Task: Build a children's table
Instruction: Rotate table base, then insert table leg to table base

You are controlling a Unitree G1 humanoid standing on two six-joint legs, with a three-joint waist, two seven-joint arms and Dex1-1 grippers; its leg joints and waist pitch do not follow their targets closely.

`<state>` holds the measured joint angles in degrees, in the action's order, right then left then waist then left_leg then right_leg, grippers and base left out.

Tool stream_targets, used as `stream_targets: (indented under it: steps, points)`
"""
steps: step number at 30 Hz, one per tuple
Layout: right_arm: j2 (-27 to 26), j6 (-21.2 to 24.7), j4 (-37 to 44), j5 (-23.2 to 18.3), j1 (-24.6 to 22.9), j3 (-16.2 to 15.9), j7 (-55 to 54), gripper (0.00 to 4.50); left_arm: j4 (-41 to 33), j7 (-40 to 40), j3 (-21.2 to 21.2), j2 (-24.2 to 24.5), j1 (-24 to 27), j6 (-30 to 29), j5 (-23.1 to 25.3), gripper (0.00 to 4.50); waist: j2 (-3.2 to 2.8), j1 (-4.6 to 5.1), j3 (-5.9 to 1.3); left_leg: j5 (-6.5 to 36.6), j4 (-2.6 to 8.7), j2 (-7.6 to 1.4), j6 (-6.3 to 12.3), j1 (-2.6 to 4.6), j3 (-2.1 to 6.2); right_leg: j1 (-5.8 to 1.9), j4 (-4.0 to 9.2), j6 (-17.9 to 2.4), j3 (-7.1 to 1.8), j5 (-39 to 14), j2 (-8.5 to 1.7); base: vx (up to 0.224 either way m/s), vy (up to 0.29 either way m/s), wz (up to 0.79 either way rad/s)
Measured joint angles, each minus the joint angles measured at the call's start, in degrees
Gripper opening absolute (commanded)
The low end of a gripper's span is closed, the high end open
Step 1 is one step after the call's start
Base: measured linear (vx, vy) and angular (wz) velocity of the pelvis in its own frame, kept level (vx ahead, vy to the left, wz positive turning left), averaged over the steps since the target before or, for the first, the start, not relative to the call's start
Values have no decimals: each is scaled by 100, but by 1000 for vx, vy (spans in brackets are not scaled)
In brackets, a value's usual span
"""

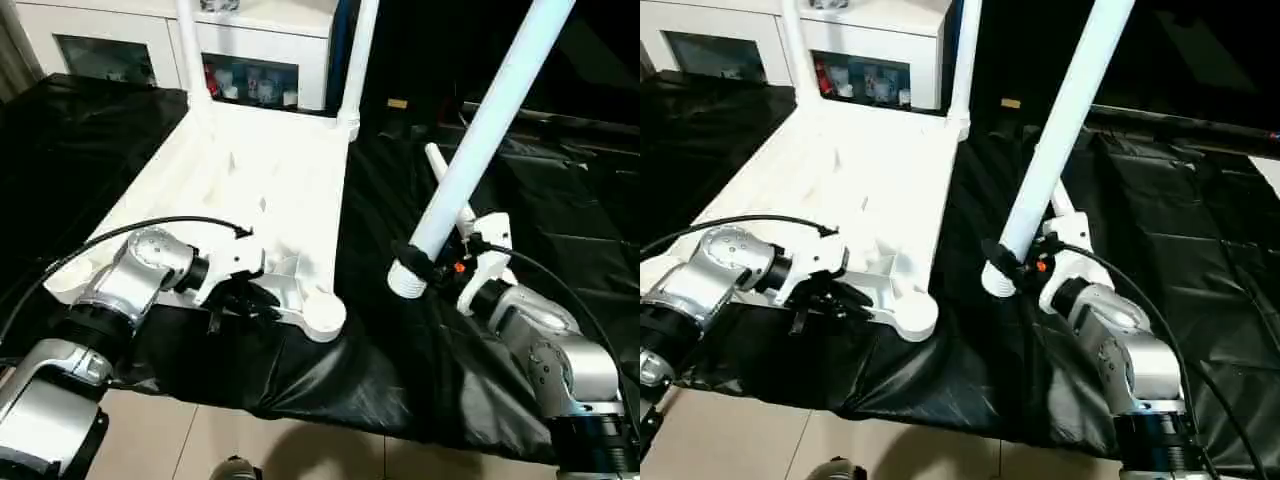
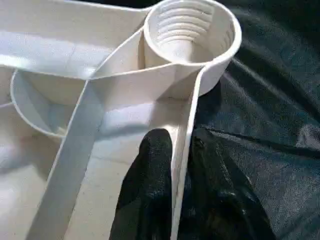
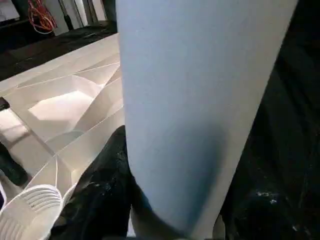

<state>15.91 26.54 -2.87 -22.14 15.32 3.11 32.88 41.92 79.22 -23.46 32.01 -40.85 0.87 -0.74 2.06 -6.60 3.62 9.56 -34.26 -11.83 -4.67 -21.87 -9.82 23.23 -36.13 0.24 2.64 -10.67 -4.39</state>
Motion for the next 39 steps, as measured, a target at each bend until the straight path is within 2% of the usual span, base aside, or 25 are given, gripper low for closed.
stream_targets:
  steps: [6, 10, 12, 20, 24, 31, 33, 37, 39]
  points:
    - [1, 16, -1, -5, 31, -35, 50, 191, 109, -233, -10, -86, -54, -206, 191, 11, 0, 38, 0, 0, 0, 0, 0, 23, -2, -7, 0, -9, -3, 6, 0, 0, 0, 0]
    - [-13, 92, -18, -81, 314, -36, 129, 191, -271, -876, 240, -567, 83, -906, 50, 0, 3, 123, 0, 0, 1, -1, 0, 42, -3, -5, 0, -15, -1, 11, -2, 0, 0, 0]
    - [-16, 108, -18, -89, 431, -43, 144, 191, -509, -1148, 361, -804, 191, -1117, 8, 0, 1, 135, -1, 0, 6, 0, 0, 50, -4, -6, -1, -18, -2, 13, -2, 0, 0, 0]
    - [-57, 163, -479, 72, 819, -393, 255, 191, -521, -1896, 346, -1530, 229, -1040, 113, 0, -21, 0, -6, 0, 22, 3, 1, 45, -14, -4, 13, -12, -4, 5, -5, 0, 0, 0]
    - [12, 149, -773, 341, 1040, -604, 263, 191, -570, -2090, 332, -1623, 241, -1120, 206, 0, -12, -7, -12, 0, 22, 2, 1, 47, -14, -8, 15, -12, -3, 5, -5, 0, 0, 0]
    - [10, 160, -1088, 512, 1116, -864, 343, 190, -876, -2078, 333, -1492, 392, -1250, 278, 0, 63, 14, -33, 0, 24, 1, 1, 50, -14, -7, 16, -1, -3, -1, -6, 0, 0, 0]
    - [-8, 147, -1101, 561, 1129, -884, 350, 190, -967, -2058, 338, -1448, 445, -1269, 273, 0, 56, 19, -36, 1, 24, 2, 1, 50, -16, -8, 21, 0, -6, -2, -6, 0, 0, 0]
    - [-158, 31, -1292, 600, 1162, -902, 377, 190, -1031, -1787, 350, -1291, 530, -1167, 216, 0, -7, 39, -51, 2, 31, 2, 2, 52, -14, -8, 25, 0, -5, -2, -2, 0, 0, 0]
    - [-195, -68, -1366, 604, 1168, -911, 391, 190, -1050, -1766, 371, -1277, 554, -1186, 199, 0, -21, 57, -56, 2, 33, 2, 1, 55, -15, -9, 25, -1, -6, -2, -2, 0, 0, 0]
